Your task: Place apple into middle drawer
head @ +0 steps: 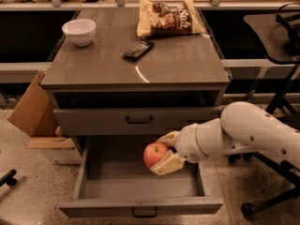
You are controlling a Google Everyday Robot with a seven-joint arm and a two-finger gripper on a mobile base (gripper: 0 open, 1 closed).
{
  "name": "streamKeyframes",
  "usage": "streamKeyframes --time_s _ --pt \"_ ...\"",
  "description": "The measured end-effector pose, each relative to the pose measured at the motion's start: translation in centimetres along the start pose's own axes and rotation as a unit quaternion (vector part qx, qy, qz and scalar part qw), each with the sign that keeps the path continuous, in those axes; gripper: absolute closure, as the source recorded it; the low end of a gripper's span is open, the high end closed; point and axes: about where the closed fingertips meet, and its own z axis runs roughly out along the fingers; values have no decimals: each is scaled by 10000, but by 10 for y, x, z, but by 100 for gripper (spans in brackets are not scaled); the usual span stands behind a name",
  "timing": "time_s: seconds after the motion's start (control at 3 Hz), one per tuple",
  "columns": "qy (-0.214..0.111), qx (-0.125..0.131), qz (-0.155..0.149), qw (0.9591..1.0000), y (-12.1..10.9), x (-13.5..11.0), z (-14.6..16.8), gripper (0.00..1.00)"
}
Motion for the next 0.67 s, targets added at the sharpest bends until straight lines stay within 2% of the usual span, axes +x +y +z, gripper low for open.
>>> streamKeyframes --time_s 0.33,0.67 --pt "173 60 -53 9998 -10 18 28 100" --pt "404 233 -102 9989 -30 53 70 100"
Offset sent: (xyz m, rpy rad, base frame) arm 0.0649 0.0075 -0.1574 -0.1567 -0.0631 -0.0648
